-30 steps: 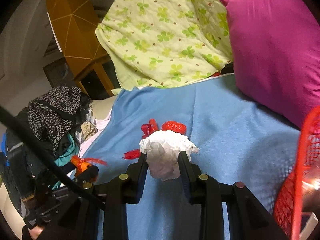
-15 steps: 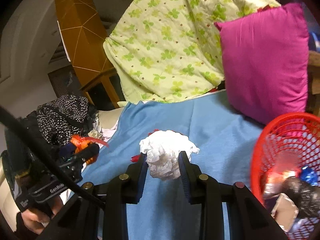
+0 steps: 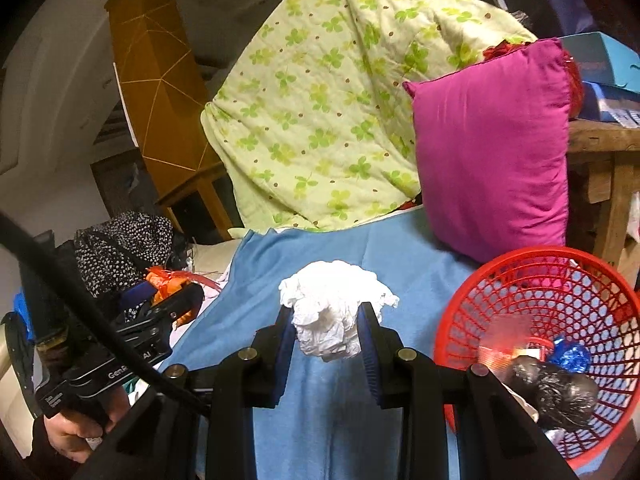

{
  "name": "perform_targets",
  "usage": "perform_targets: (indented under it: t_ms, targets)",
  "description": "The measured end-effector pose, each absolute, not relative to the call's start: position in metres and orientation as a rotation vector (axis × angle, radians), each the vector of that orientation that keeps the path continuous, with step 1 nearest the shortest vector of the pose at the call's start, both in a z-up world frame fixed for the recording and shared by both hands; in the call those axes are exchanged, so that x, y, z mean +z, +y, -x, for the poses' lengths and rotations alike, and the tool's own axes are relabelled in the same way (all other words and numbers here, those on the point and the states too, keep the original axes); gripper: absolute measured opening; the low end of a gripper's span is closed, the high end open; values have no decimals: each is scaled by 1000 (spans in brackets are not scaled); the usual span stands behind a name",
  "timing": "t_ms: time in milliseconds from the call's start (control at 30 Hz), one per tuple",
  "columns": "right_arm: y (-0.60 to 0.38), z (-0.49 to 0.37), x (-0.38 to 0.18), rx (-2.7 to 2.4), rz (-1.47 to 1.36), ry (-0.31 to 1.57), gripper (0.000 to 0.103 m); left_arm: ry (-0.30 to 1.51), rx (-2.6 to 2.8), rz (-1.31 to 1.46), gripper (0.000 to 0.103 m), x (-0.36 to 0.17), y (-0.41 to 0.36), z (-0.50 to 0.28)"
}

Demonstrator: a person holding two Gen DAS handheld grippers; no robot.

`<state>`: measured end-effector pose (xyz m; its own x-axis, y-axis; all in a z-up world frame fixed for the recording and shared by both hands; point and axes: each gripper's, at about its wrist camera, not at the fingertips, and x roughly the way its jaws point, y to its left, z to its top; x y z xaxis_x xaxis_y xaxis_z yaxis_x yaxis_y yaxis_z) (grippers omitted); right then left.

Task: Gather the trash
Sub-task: 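Carry the tissue and orange package over the red basket and open both tools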

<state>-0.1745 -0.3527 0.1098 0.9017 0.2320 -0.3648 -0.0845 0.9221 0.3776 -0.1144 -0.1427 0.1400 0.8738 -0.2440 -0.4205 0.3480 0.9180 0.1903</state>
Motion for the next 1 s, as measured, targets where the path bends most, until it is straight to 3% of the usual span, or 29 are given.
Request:
perform_targets:
  t_ms: [1000]
  targets:
    - [-428,244,122,34,-424,347,33,354,-417,-350,69,159,-209,150]
